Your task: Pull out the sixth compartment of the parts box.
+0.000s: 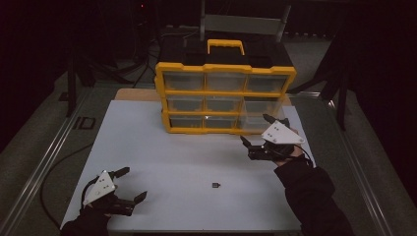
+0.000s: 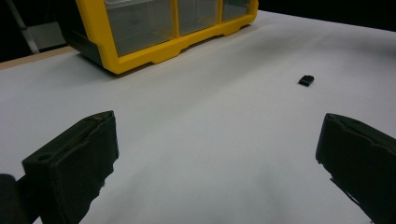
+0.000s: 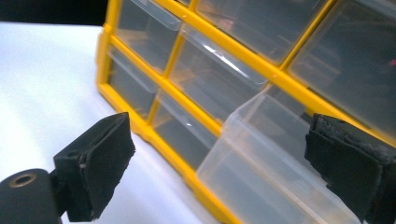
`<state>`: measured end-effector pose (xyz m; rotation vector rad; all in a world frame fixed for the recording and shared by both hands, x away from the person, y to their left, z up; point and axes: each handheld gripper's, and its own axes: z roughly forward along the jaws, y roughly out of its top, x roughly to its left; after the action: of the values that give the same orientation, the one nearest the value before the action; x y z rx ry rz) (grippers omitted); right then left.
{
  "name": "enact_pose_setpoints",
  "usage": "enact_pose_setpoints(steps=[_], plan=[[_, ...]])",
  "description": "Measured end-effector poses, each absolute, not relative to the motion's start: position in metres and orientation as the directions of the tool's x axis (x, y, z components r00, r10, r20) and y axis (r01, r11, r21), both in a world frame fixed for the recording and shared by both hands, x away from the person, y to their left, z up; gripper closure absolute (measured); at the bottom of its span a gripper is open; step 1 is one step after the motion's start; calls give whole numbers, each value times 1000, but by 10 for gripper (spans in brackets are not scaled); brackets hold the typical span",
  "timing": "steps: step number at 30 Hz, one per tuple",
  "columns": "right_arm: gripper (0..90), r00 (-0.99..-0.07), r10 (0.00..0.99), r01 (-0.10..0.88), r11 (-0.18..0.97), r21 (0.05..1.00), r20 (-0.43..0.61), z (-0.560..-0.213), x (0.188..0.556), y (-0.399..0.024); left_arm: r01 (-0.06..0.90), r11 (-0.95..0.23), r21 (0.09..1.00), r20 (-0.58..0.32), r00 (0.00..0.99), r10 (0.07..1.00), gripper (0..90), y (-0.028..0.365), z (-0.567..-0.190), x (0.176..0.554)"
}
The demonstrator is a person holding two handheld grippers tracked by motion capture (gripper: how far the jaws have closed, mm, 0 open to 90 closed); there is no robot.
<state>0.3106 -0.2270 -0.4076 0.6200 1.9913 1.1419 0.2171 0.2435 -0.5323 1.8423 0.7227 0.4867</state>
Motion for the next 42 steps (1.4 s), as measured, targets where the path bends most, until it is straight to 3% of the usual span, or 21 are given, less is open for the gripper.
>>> enact_pose_setpoints(steps=[25, 42], plan=[[78, -646, 728, 94, 375, 922, -230, -461, 285, -247, 256, -268, 929, -7, 735, 678, 5, 243, -533, 217], [82, -675, 715, 146, 371, 917, -182, -495, 272, -257, 256, -267, 929, -8, 736, 677, 5, 243, -533, 217]])
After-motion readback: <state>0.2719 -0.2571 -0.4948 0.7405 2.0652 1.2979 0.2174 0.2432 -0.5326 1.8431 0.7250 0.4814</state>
